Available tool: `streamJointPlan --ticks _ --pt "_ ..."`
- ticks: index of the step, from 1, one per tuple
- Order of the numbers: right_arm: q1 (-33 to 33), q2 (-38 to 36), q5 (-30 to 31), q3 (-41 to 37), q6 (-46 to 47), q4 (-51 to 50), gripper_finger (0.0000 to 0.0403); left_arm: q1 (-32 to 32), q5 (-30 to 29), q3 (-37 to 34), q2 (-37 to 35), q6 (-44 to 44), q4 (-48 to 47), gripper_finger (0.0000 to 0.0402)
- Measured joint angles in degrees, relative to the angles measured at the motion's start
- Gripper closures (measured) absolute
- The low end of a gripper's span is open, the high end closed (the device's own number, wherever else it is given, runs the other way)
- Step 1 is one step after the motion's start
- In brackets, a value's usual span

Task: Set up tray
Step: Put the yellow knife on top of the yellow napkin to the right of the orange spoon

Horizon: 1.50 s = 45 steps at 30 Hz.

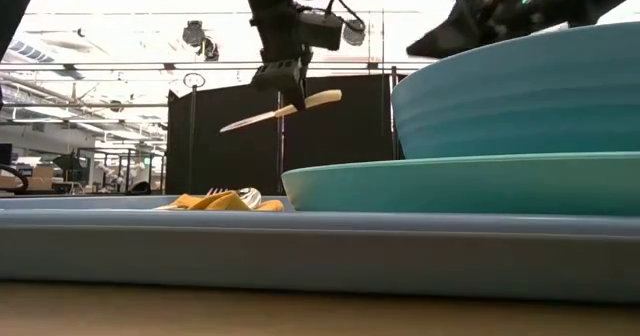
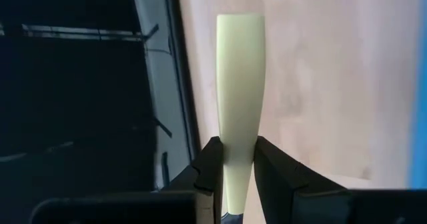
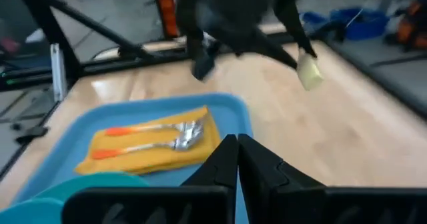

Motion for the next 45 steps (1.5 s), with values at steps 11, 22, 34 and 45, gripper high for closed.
streamJointPlan --ticks 11,22,34,45 --pt "-2.7 9.7 -12.6 0.0 9.0 14.3 0.0266 -7.5 -2.0 0.0 0.0 -2.2 0.5 0.0338" --pt "-3.9 17.8 -14.0 0.0 17.2 24.5 0.0206 -11.4 -3.6 0.0 0.0 -2.9 0.9 0.0338" --pt "-6.2 20.1 -35.8 3.8 35.0 24.6 0.0228 -18.7 -2.1 0.0 0.0 2.5 0.3 0.0338" --pt "-7.9 27.9 -35.2 16.4 25.9 3.2 0.0241 -19.8 1.9 0.0 1.5 4.0 2.7 0.0338"
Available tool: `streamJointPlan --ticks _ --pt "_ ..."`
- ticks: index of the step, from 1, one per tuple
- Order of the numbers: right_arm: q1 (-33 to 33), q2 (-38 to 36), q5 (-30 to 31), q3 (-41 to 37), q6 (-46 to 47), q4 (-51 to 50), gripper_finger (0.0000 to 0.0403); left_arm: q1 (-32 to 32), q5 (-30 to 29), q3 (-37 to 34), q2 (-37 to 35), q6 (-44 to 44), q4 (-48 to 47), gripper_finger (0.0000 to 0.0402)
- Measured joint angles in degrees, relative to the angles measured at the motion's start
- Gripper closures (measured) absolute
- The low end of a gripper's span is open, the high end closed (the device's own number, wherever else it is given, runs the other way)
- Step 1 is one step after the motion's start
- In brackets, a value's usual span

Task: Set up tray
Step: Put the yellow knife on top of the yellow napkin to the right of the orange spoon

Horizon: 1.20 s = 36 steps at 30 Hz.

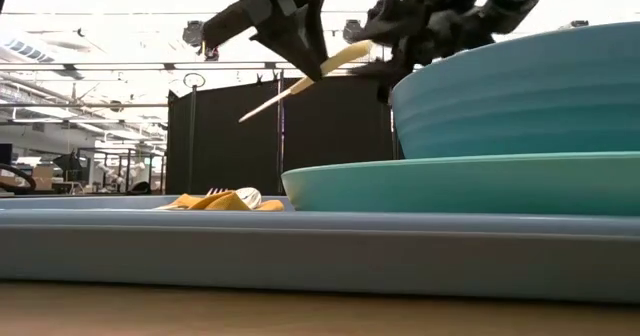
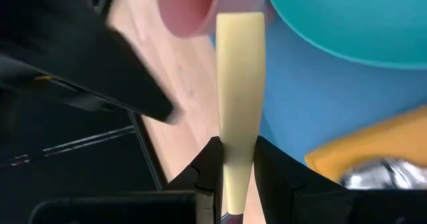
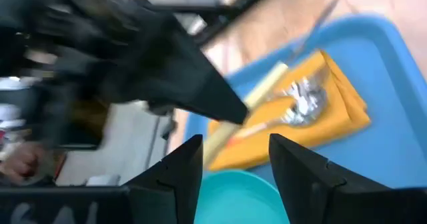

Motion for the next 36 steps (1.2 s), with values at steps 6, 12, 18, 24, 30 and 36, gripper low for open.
streamJointPlan --ticks 6,12,18,24,30,36 --pt "1.5 6.3 -2.9 1.2 1.4 0.5 0.0241 0.8 -0.4 0.0 0.8 -1.0 -2.6 0.0338" --pt "3.1 7.3 -4.5 1.2 4.3 3.5 0.0241 1.3 -0.5 0.0 1.0 -0.3 -3.1 0.0338" --pt "3.8 7.4 -4.5 1.2 6.1 5.6 0.0241 1.6 -0.8 0.0 1.0 -0.2 -2.5 0.0339" --pt "4.3 7.4 -4.5 1.2 6.0 5.6 0.0242 1.7 -0.2 0.0 1.0 1.1 -1.8 0.0339" --pt "4.3 7.4 -4.4 1.2 4.9 5.9 0.0263 1.8 0.5 0.0 0.9 1.1 0.5 0.0339" --pt "4.3 7.4 -4.1 1.3 2.0 5.4 0.0308 1.8 0.5 0.0 0.9 -0.3 -0.1 0.0339"
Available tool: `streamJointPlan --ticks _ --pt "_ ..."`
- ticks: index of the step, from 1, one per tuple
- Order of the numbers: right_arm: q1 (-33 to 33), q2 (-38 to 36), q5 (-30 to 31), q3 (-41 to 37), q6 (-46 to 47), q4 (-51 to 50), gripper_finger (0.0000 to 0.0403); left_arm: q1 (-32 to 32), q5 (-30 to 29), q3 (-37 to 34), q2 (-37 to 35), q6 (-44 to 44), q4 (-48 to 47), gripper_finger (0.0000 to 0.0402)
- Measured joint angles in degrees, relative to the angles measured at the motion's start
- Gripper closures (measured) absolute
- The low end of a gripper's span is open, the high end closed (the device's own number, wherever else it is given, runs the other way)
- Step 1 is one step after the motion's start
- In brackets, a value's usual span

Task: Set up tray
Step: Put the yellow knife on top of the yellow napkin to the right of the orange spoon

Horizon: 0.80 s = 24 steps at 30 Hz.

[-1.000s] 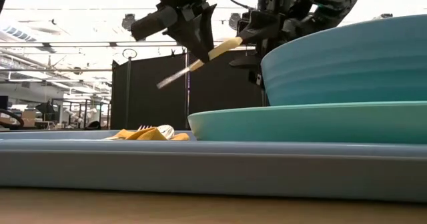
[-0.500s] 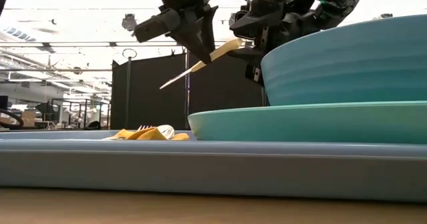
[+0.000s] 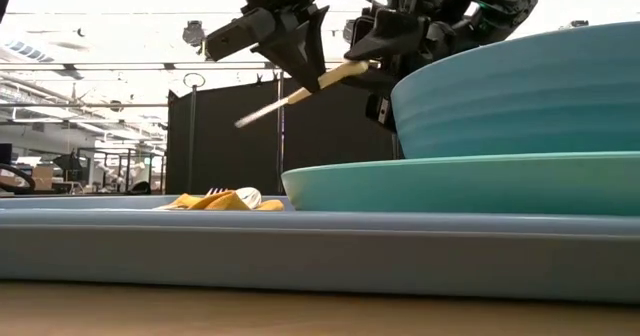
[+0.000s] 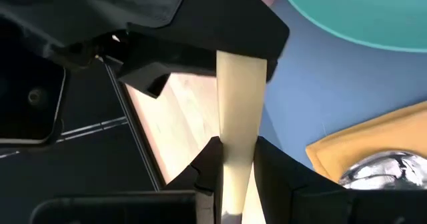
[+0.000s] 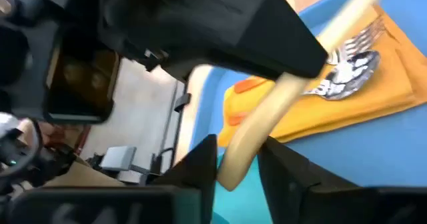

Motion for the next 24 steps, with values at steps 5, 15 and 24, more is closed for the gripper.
streamJointPlan --ticks 5,15,24 --pt "-0.1 0.2 1.7 -0.1 -4.8 -1.1 0.0365 -0.1 -0.1 0.0 -0.2 -0.6 -1.4 0.0342" --pt "1.3 0.1 7.5 -0.1 -11.2 -1.4 0.0365 -0.4 -2.0 -0.1 -0.1 -4.6 -2.0 0.0342" --pt "2.7 -1.0 10.7 0.6 -13.5 -0.3 0.0365 -0.7 -6.2 0.0 0.2 -13.4 1.4 0.0227"
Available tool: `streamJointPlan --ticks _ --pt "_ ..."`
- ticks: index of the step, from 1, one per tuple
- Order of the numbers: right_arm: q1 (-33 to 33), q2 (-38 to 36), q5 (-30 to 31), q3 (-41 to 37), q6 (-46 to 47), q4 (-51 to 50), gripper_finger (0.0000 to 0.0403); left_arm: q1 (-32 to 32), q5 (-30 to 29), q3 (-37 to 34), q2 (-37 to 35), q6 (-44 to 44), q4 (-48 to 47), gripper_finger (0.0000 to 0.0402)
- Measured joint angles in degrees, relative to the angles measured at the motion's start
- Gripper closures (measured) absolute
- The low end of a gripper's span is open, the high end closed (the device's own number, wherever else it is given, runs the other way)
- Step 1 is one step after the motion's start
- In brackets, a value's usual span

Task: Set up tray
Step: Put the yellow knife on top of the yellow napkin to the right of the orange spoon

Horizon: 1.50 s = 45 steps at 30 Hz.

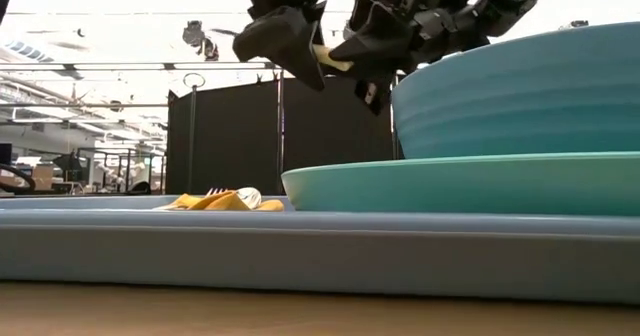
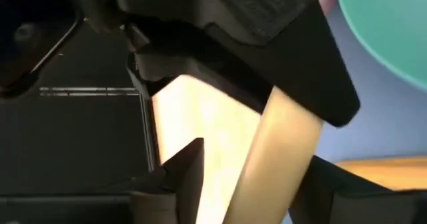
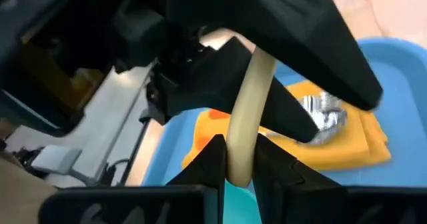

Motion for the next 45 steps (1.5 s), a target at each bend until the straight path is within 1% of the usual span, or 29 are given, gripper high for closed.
streamJointPlan --ticks 3,6,8,11,13,16,18,22,29,32,35,37,39,42,45 --pt "0.8 -0.8 2.4 -0.1 0.2 -1.9 0.0365 -0.2 -0.8 0.0 -0.1 -2.9 0.7 0.0209" --pt "1.4 -2.2 6.3 -0.1 -0.1 -6.7 0.0365 -0.5 -1.9 0.0 -0.4 -6.3 0.7 0.0203" --pt "1.4 -3.2 9.5 -0.1 -0.8 -12.0 0.0365 -0.8 -2.0 -0.1 -0.7 -8.4 0.6 0.0201" --pt "1.3 -4.9 14.7 -0.5 -2.1 -20.8 0.0365 -1.2 -3.3 0.1 -1.3 -10.8 2.9 0.0201" --pt "1.6 -6.5 17.6 -0.4 -2.2 -24.9 0.0365 -1.8 -4.3 0.1 -1.4 -11.2 3.4 0.02" --pt "2.4 -9.1 19.4 -0.4 -1.2 -29.9 0.0365 -3.1 -6.6 0.0 -1.1 -10.7 4.7 0.02" --pt "3.1 -10.3 20.5 -0.4 -0.4 -31.4 0.0365 -3.9 -9.2 0.0 -1.2 -10.3 6.3 0.02" --pt "4.1 -12.1 20.9 -0.3 1.1 -28.8 0.0365 -4.5 -12.9 0.0 -1.2 -10.3 7.0 0.0199" --pt "8.7 -11.0 20.9 -0.4 3.9 -22.3 0.0365 -4.5 -18.2 0.0 -1.2 -13.4 6.4 0.0199" --pt "10.8 -10.4 24.4 -0.4 3.4 -21.1 0.0365 -4.8 -20.8 0.0 -1.2 -16.7 5.3 0.0199" --pt "11.6 -10.5 27.8 -0.4 1.7 -19.5 0.0365 -5.5 -23.9 0.0 -1.2 -22.9 1.0 0.0199" --pt "11.6 -10.6 30.2 -0.4 0.5 -19.1 0.0365 -6.4 -26.9 0.0 -1.2 -28.9 -3.9 0.0199" --pt "11.5 -10.6 32.0 -0.5 -0.2 -16.5 0.0365 -7.6 -30.7 0.0 -1.2 -34.9 -8.9 0.0199" --pt "11.3 -10.5 32.5 -0.5 -0.7 -10.7 0.0365 -9.7 -35.4 0.0 -1.2 -43.6 -15.0 0.0199" --pt "10.3 -10.3 31.4 -0.8 -0.8 -7.3 0.0365 -11.3 -37.7 0.0 -1.2 -49.4 -18.9 0.0199"
